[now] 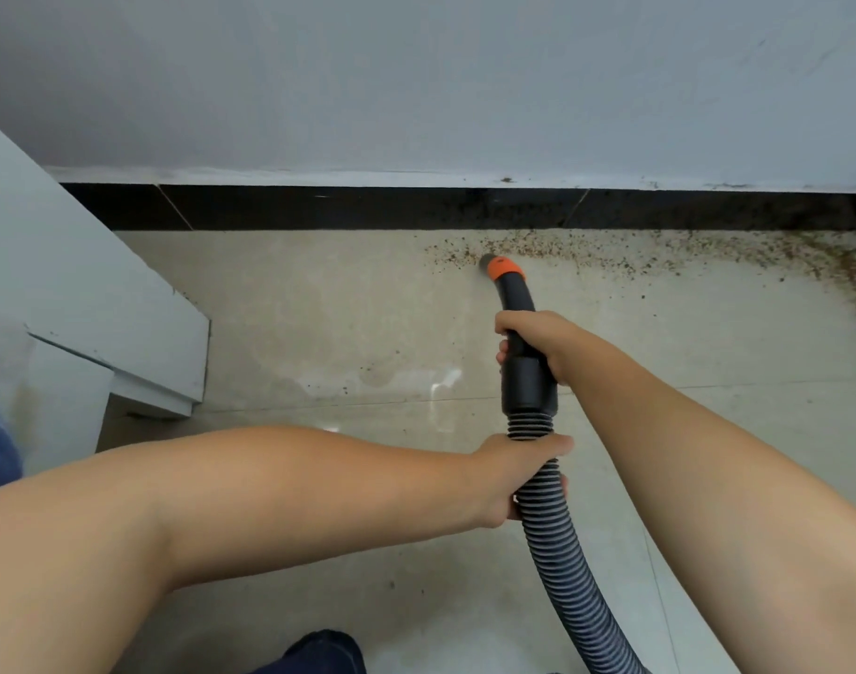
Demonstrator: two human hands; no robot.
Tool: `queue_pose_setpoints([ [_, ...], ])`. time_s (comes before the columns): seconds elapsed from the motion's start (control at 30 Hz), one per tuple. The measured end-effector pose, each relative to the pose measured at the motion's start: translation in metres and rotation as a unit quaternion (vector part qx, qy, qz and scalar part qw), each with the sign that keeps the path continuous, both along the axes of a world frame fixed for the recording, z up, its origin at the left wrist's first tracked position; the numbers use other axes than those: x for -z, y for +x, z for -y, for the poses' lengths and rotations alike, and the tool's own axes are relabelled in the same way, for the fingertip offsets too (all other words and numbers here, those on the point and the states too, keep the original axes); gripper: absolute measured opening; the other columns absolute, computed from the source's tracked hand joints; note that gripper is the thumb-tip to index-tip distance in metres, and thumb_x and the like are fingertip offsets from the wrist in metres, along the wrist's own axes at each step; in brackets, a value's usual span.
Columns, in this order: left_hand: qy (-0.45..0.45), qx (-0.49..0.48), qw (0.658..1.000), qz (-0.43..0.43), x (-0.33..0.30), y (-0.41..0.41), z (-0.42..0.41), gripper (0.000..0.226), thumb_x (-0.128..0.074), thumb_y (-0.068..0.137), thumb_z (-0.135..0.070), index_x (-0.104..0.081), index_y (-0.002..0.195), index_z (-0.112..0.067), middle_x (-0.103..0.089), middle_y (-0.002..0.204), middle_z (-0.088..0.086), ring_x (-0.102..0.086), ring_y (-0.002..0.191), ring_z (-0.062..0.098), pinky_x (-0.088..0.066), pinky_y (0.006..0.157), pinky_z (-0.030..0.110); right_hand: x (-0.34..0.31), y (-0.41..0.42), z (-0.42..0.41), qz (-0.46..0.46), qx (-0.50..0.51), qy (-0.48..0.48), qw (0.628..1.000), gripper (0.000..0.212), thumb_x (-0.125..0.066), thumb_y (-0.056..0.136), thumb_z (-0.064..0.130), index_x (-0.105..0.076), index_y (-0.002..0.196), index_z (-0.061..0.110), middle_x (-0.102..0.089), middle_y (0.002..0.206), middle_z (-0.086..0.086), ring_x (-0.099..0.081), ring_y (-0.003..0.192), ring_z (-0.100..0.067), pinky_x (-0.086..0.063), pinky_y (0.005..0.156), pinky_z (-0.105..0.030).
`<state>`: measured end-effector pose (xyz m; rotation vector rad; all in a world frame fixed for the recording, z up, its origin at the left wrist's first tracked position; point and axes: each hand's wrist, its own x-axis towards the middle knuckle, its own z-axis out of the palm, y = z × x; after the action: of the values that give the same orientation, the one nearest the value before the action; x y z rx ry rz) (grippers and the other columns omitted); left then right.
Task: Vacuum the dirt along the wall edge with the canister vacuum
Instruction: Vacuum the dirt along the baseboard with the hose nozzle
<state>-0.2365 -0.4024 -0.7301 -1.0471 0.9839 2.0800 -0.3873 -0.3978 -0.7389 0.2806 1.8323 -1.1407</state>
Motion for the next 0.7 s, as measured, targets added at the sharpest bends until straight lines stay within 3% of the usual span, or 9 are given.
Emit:
queue_pose_setpoints([
  [0.27,-0.036,-0.105,0.994,0.011,0.010,0.022,0.004,0.019,-0.065,0.087,-0.021,-0.055,0.097,-0.009,-0.063,0.076,0.009,-0.060,0.061,0.019,-0.053,0.063,0.029,0.001,0.029,0.037,0.001,-0.082,-0.011,0.997,0.015,-0.061,0.081,0.007,-0.052,0.093,0.005,-0.058,0.054,-0.006,-0.057,0.043,-0.018,-0.052,0.049,-0.025],
  [0.43,-0.049,-0.093,0.994,-0.014,0.003,0.007,0.005,0.017,-0.066,0.086,-0.019,-0.054,0.093,-0.010,-0.061,0.072,0.007,-0.058,0.057,0.018,-0.052,0.059,0.027,-0.002,0.006,0.021,-0.008,-0.006,-0.003,1.000,0.014,-0.061,0.083,0.006,-0.050,0.092,0.005,-0.056,0.057,-0.006,-0.056,0.041,-0.016,-0.053,0.051,-0.027],
  [0.7,-0.026,-0.025,0.999,-0.029,-0.006,-0.024,0.018,0.018,-0.068,0.088,-0.023,-0.054,0.090,-0.012,-0.059,0.076,0.005,-0.058,0.066,0.019,-0.053,0.082,0.037,-0.004,-0.031,0.002,-0.004,0.077,-0.001,0.997,0.011,-0.058,0.082,0.007,-0.049,0.086,0.008,-0.056,0.049,-0.003,-0.056,0.040,-0.014,-0.054,0.051,-0.025],
])
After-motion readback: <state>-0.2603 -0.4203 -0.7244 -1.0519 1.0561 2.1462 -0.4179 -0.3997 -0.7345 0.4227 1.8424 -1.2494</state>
